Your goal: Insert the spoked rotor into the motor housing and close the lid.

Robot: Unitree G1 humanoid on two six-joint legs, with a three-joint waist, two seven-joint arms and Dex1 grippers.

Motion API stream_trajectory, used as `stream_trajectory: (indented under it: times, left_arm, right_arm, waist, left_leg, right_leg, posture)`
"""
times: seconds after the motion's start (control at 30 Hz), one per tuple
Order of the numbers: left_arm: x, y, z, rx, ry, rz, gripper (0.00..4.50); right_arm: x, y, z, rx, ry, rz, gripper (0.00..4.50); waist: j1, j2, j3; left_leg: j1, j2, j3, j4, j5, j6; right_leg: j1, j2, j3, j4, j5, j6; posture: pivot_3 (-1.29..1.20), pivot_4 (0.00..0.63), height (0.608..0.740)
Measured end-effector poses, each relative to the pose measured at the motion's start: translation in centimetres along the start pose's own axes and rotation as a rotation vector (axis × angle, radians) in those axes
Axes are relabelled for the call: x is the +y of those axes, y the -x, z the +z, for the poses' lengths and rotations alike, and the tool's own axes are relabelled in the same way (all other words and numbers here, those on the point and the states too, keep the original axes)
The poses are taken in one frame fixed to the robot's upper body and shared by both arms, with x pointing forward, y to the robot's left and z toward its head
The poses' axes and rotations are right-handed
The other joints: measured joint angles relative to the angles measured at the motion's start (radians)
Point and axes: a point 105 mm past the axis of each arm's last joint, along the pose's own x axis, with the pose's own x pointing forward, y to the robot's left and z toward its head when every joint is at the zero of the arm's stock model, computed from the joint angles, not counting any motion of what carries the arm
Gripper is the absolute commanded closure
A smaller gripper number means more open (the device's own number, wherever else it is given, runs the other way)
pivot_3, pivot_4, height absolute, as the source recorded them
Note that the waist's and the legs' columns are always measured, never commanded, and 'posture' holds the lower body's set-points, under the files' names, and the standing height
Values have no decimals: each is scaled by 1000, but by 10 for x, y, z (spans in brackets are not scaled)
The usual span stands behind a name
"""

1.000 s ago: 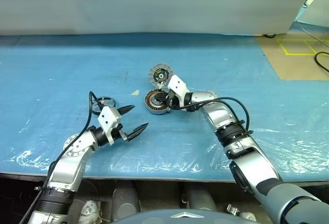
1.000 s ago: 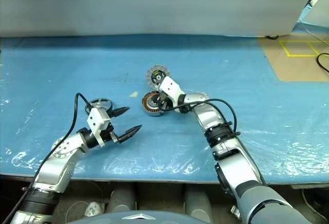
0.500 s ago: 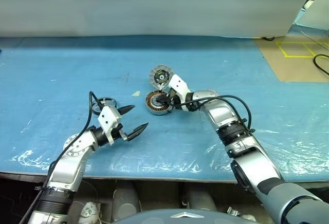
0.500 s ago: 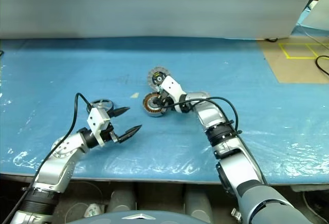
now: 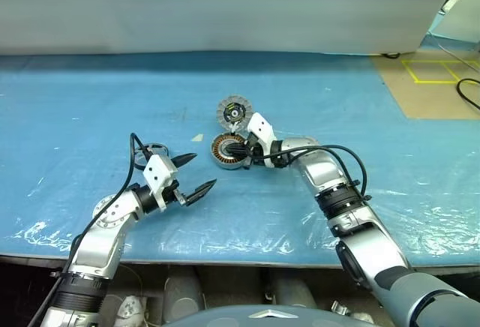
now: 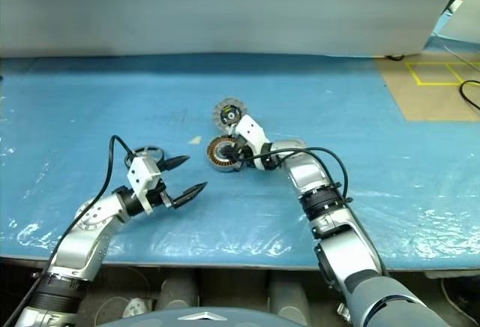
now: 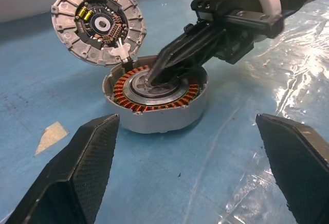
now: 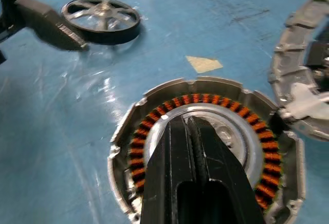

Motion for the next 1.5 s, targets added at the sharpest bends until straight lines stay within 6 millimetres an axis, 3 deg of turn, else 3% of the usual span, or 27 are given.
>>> stream_trajectory:
  times: [0.23,0.53,1.23,1.37,1.5]
  left_arm:
    - [0,0,0,1,0,0,0]
    - [0,0,0,1,0,-1,0]
    - [-1,1,-2,6,4,0,0]
    - [-1,1,-2,6,5,2,0]
    - [-1,1,-2,7,5,3,0]
  right_arm:
    - [-13,0,33,-146,26,-62,4457]
    - [-1,1,-2,3,38,25,4457]
    - [16,2,-5,123,309,104,4457]
    - [18,-1,-4,105,287,97,4457]
    - [20,-7,2,24,130,94,4457]
  waist:
    - [1,0,0]
    - [1,0,0]
    - [0,0,0]
    - [-1,0,0]
    - [-2,0,0]
  left_leg:
    - [-8,0,0,0,0,0]
    - [-7,0,0,0,0,0]
    - [-3,0,1,1,0,0]
    - [-2,0,1,1,0,0]
    - [-4,0,1,1,0,0]
  right_leg:
    - [-6,0,-1,1,0,0]
    - [-6,0,-1,1,0,0]
    - [-3,0,-1,1,0,0]
    - [-3,0,-1,1,0,0]
    - [-4,0,0,1,0,0]
  posture:
    - [0,150,740]
    - [0,150,740]
    - [0,150,740]
    - [0,150,740]
    - [0,150,740]
